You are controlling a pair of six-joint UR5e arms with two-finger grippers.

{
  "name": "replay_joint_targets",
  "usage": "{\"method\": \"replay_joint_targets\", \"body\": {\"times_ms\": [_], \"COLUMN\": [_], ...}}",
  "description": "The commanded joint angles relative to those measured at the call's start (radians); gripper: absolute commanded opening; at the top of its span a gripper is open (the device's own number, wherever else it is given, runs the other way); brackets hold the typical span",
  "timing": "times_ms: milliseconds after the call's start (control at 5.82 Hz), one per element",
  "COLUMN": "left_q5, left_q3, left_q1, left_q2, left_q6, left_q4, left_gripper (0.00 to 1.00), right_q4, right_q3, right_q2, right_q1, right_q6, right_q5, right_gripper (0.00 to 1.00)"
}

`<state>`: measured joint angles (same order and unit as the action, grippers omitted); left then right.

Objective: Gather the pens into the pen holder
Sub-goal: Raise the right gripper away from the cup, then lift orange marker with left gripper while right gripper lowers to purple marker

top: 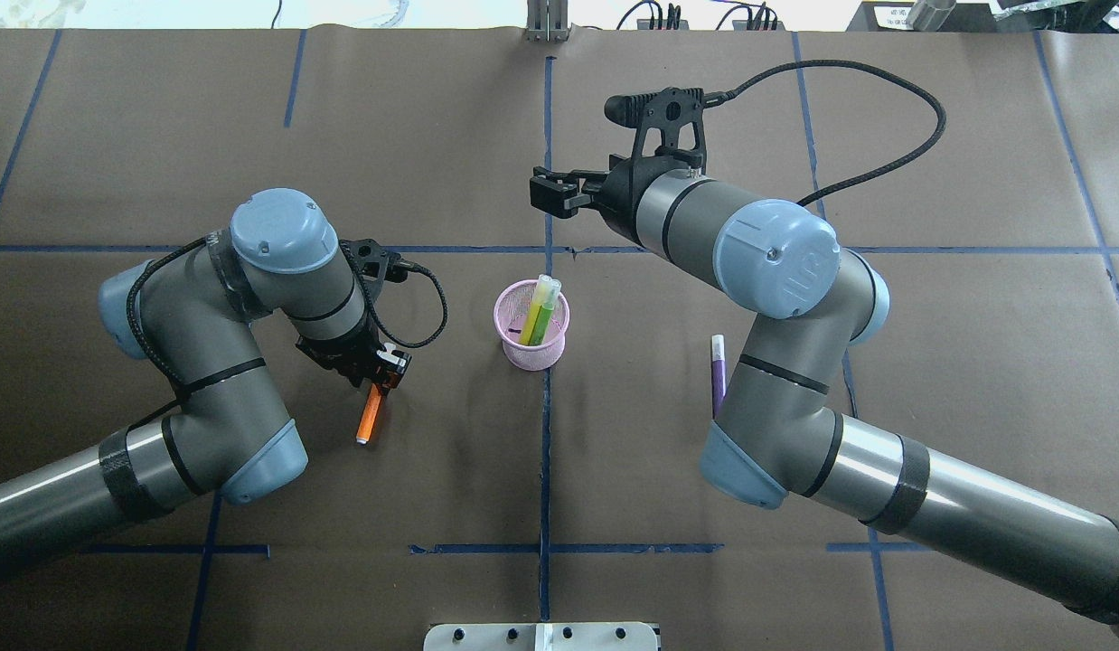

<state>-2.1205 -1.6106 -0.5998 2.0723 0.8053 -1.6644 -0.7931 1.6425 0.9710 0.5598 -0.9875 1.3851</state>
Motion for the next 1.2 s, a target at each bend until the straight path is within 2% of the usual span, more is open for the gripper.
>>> {"method": "replay_joint_targets", "body": {"times_ms": [0,172,344,516,688,1031], "left_q5": [-0.001,-0.001,-0.001,-0.001,-0.004,-0.003], "left_q3": [0.000,0.000,0.001,-0.018,-0.049,-0.130], "left_q1": [-0.002,-0.002,-0.003,-0.012,-0.041,-0.115], "left_q2": [0.000,0.000,0.000,0.000,-0.001,0.000], "left_q6": [0.000,0.000,0.000,0.000,0.000,0.000], "left_q4": [0.000,0.000,0.000,0.000,0.000,-0.002], "left_gripper": [0.21,0.08,0.03,0.00,0.00,0.00], "right_q4": [0.000,0.000,0.000,-0.046,-0.107,-0.347], "right_q3": [0.000,0.000,-0.001,0.000,0.017,0.088], "right_q2": [0.000,0.000,0.000,0.008,0.035,0.060], "right_q1": [0.000,0.000,0.006,0.041,0.095,0.136], "right_q6": [0.000,-0.002,-0.002,0.003,0.004,0.012], "right_q5": [0.000,0.000,0.000,0.068,0.175,0.332], "right_gripper": [1.00,1.00,1.00,1.00,1.00,1.00]}}
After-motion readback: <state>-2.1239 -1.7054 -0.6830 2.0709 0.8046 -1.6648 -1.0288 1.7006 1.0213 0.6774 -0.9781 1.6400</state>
